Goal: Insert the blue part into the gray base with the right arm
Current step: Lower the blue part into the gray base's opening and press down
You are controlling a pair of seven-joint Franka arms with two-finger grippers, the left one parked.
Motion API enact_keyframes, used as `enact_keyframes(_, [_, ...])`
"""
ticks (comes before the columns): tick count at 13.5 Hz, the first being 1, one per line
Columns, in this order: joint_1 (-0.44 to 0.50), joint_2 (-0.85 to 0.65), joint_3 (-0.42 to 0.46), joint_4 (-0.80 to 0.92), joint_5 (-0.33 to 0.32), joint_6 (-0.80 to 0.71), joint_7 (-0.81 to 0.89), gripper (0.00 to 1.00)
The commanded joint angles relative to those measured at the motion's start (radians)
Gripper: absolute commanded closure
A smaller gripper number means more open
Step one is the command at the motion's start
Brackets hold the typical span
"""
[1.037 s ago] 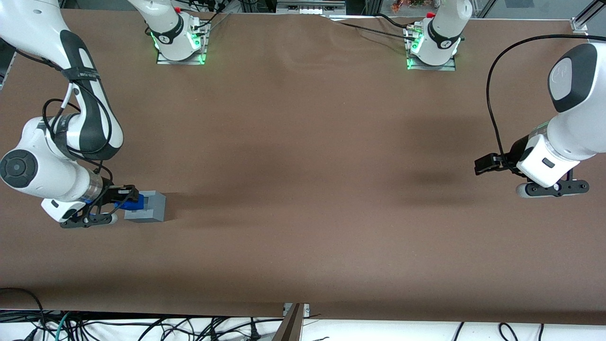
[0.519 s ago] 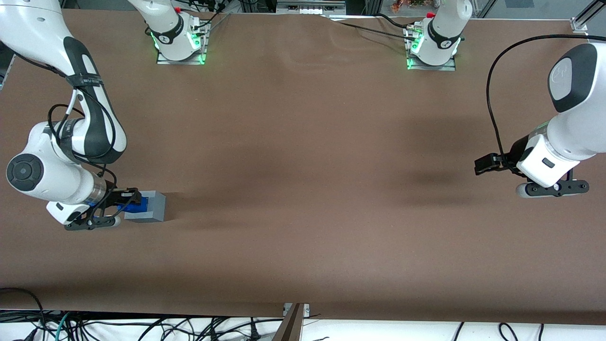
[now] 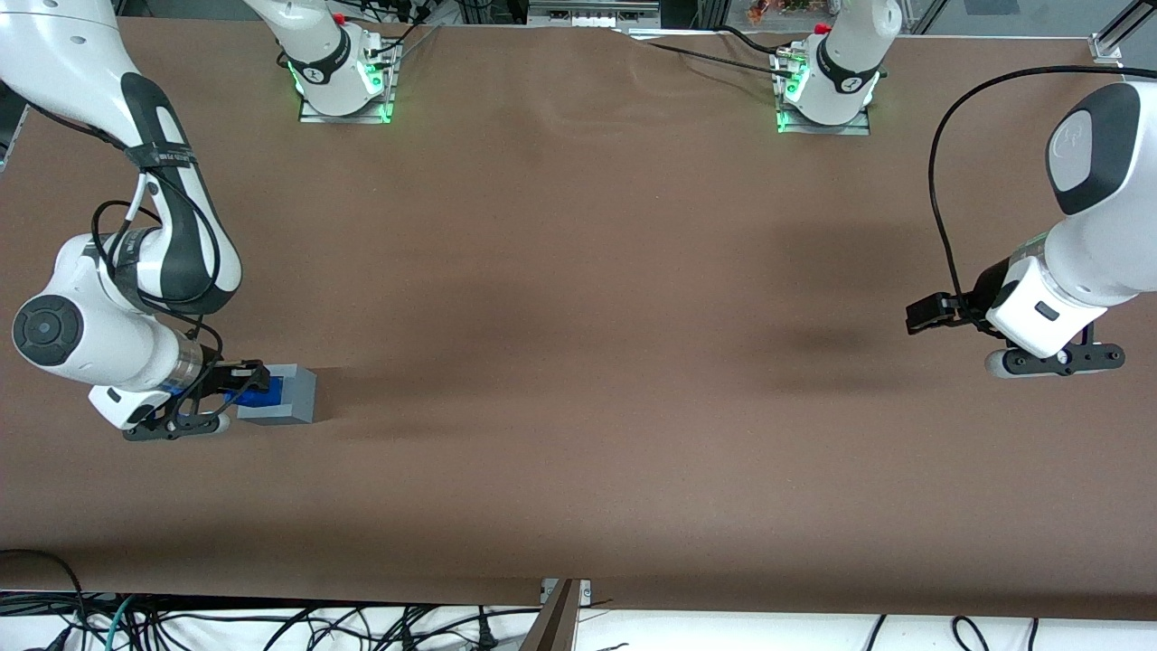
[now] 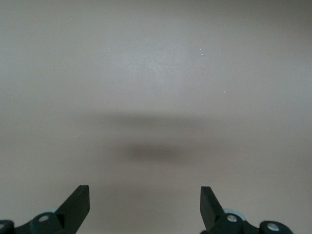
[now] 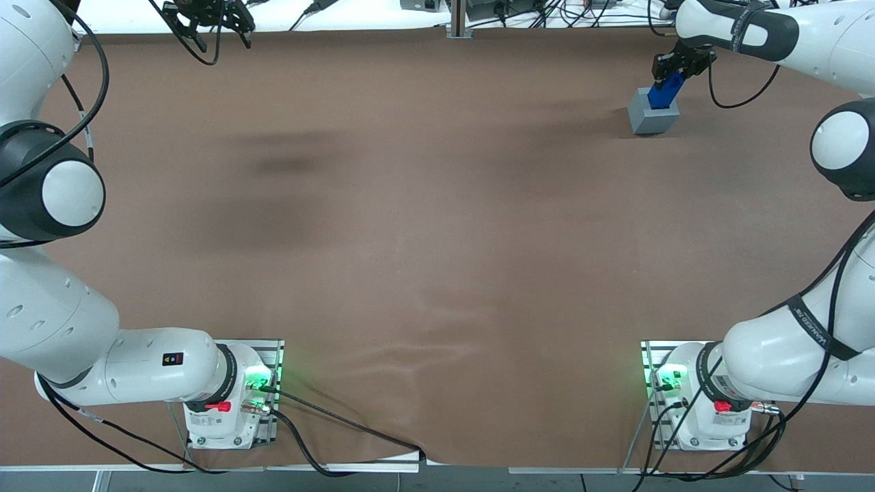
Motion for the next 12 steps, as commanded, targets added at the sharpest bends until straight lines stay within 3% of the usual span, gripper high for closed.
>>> enact_keyframes(1, [-0.006,0.023,0.0,0.019,0.017,0.008,-0.009,0.66])
enact_keyframes(12, [-0.006,0.024,0.002,-0.007,0.051,0.022,-0.005,0.66])
